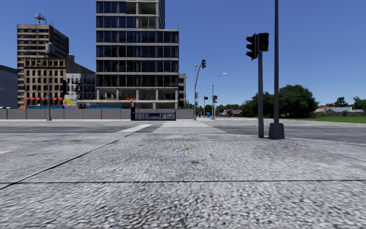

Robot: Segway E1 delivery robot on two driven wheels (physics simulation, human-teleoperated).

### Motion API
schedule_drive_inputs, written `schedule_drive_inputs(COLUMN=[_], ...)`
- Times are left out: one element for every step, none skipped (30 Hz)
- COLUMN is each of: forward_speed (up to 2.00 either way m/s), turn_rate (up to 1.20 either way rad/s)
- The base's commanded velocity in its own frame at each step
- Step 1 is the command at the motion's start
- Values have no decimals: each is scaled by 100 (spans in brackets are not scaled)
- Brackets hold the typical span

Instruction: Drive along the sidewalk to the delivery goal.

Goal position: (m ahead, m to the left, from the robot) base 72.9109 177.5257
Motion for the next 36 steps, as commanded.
schedule_drive_inputs(forward_speed=[190,190,190,190,190,190,190,190,190,190,190,190,190,190,190,190,190,190,190,190,190,190,190,190,190,190,190,190,190,190,190,190,190,190,190,190], turn_rate=[0,0,0,0,0,0,0,0,0,0,0,0,0,0,0,0,0,0,0,0,0,0,0,0,0,0,0,0,0,0,0,0,0,0,0,0])
